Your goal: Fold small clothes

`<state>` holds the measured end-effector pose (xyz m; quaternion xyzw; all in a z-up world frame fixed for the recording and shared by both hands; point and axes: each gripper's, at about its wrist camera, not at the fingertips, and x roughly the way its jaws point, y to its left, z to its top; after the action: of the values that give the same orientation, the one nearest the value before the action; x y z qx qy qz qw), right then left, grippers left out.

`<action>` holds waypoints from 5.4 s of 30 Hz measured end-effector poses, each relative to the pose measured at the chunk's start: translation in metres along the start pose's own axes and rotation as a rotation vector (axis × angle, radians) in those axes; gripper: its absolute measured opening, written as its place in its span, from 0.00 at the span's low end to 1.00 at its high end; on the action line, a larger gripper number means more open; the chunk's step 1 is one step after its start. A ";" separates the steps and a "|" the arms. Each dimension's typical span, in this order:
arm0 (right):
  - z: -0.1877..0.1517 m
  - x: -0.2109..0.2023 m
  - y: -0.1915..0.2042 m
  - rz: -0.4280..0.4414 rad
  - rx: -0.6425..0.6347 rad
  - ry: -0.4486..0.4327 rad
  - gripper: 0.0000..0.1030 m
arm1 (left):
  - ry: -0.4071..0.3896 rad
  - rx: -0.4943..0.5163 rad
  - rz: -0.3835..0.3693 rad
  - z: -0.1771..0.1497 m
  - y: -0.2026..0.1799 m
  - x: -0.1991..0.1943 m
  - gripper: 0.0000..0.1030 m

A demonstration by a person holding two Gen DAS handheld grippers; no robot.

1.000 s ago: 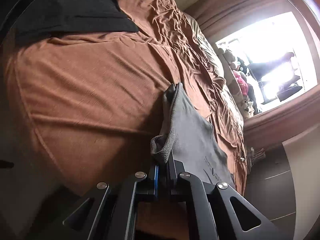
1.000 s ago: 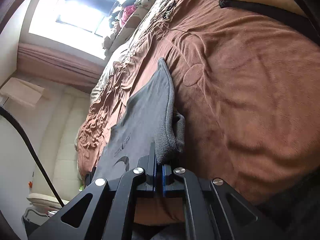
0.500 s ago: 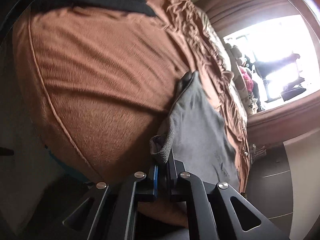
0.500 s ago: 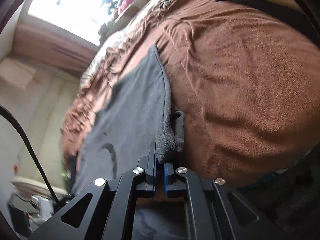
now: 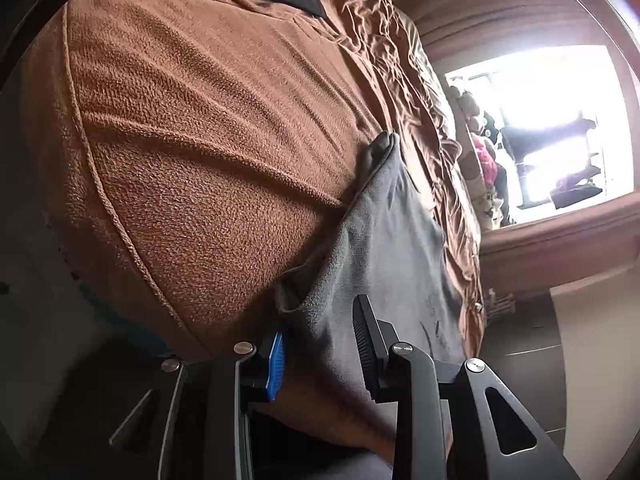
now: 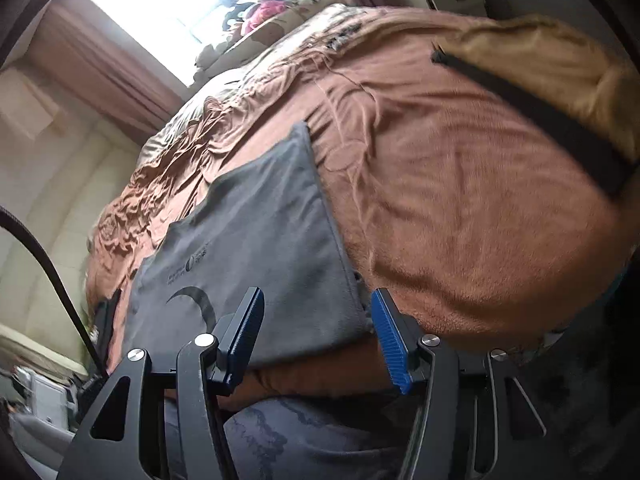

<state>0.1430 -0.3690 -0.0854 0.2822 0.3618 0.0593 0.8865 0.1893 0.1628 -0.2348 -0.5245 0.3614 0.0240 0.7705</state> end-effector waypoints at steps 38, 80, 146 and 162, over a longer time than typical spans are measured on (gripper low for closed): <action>0.016 0.262 0.201 0.098 -0.366 0.385 0.14 | -0.169 -0.136 0.066 -0.019 0.006 -0.002 0.16; 0.085 0.406 0.262 -0.052 -0.413 0.402 0.08 | -0.318 -0.107 0.165 -0.044 -0.007 -0.001 0.10; -0.005 0.163 0.163 0.219 -0.275 0.328 0.00 | 0.028 0.350 -0.321 -0.041 -0.241 -0.011 0.05; 0.011 0.100 0.094 0.235 -0.158 0.211 0.51 | 0.224 0.579 -0.323 -0.105 -0.323 0.043 0.06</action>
<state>0.2324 -0.2644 -0.0885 0.2441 0.4116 0.2200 0.8501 0.2994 -0.0837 -0.0241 -0.3340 0.3481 -0.2595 0.8366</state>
